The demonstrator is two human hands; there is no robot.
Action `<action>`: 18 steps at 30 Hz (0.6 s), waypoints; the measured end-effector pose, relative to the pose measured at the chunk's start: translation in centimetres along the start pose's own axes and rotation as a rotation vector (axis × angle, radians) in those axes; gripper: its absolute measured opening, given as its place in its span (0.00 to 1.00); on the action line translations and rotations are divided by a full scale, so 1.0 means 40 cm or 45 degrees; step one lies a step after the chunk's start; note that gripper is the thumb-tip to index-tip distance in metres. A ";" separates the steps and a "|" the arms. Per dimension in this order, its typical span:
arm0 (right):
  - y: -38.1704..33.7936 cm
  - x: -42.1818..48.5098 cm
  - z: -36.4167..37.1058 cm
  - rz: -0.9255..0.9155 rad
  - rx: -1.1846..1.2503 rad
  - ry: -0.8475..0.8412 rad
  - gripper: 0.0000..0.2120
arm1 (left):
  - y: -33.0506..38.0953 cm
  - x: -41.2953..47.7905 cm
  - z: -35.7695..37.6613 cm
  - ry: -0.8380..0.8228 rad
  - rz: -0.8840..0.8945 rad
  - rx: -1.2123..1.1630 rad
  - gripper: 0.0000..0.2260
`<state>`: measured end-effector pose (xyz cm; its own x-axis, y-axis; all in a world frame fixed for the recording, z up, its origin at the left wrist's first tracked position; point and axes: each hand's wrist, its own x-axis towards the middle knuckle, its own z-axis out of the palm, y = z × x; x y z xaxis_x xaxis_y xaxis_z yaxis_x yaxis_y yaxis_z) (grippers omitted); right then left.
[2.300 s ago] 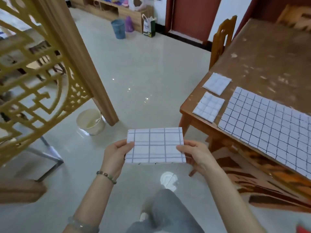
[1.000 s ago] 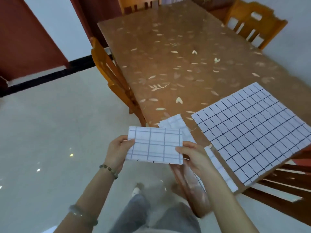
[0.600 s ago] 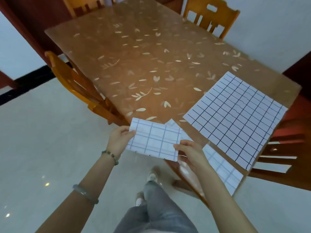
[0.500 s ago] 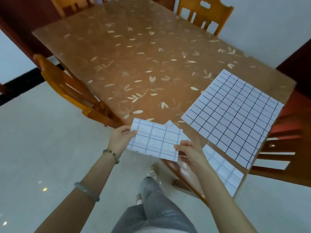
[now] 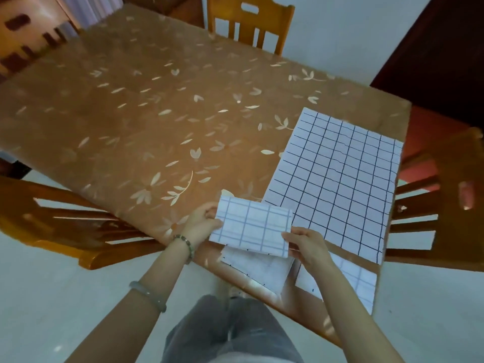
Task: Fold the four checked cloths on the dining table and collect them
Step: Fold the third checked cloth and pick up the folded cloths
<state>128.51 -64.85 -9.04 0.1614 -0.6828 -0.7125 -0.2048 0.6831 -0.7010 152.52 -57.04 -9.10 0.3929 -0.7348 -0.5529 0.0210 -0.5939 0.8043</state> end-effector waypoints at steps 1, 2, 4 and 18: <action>-0.005 0.004 -0.006 0.006 0.011 0.029 0.06 | 0.011 0.019 0.010 -0.031 0.008 0.024 0.17; -0.007 0.012 -0.013 0.010 0.002 0.057 0.06 | 0.025 0.037 0.023 -0.058 0.019 0.045 0.17; -0.013 0.024 -0.027 0.027 0.021 0.129 0.04 | 0.042 0.081 0.044 -0.094 0.031 0.078 0.16; 0.051 0.176 -0.095 0.014 -0.300 0.646 0.10 | 0.066 0.281 0.210 -0.299 0.046 0.520 0.07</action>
<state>125.57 -69.24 -15.35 -0.3152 -0.7549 -0.5751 -0.4232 0.6542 -0.6268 149.24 -69.61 -15.02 0.1669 -0.7838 -0.5982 -0.3710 -0.6120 0.6984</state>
